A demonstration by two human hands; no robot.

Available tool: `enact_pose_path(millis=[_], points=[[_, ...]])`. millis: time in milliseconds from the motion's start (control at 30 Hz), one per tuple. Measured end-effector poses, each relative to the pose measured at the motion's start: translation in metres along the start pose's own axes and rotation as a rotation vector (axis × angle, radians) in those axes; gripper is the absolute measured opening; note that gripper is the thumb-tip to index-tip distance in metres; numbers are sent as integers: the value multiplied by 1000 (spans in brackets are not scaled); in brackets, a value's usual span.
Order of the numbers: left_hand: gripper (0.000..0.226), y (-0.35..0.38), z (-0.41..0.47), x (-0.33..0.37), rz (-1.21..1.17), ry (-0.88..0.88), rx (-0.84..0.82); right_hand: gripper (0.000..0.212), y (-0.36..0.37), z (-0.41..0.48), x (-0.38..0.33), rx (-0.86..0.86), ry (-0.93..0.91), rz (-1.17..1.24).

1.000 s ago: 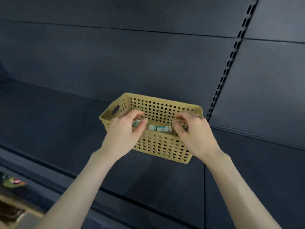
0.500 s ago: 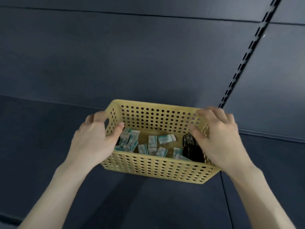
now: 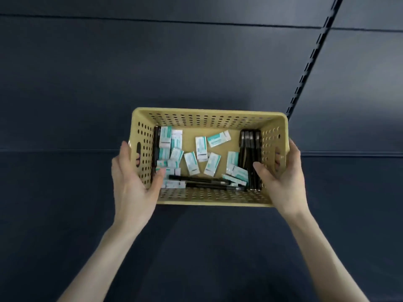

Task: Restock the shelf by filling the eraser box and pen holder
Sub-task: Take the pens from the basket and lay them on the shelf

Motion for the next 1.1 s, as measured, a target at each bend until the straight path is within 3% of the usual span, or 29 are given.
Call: enact_pose_path(millis=[267,467,600,700,767,867,967,1100], points=[[117,9,-35,-20,-193,-66,-185,68,6,-28,19,-52,8,-57],[115,6,-43,-24,-168,-106,-277,65,12,-39,33,-67,62,-61],[95,0,-55,-18,0,-125,-132,67,7,-46,33,-65,105,-77],[61,-3,-68,-4,29,-54,3,64,-2,-64,28,91,31,-180],[46,4,-69,6,-29,-34,-41,48,-6,-75,16,162,-74,-207],[37,28,-53,15,22,117,-135,34,5,-77,2,81,-101,-179],[43,57,-34,10,206,286,-241,52,29,-56,0,-38,-75,-208],[50,72,-31,-10,354,305,-325,76,57,-25,4,-64,-17,-237]])
Point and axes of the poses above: each hand's wrist, its own z-axis towards the middle knuckle, its own y-axis out of the palm, x = y × z, the point moved 3 cm from there along z, towards the middle knuckle, and after that the axes turned 7 degrees about x, right-handed, at the moved point
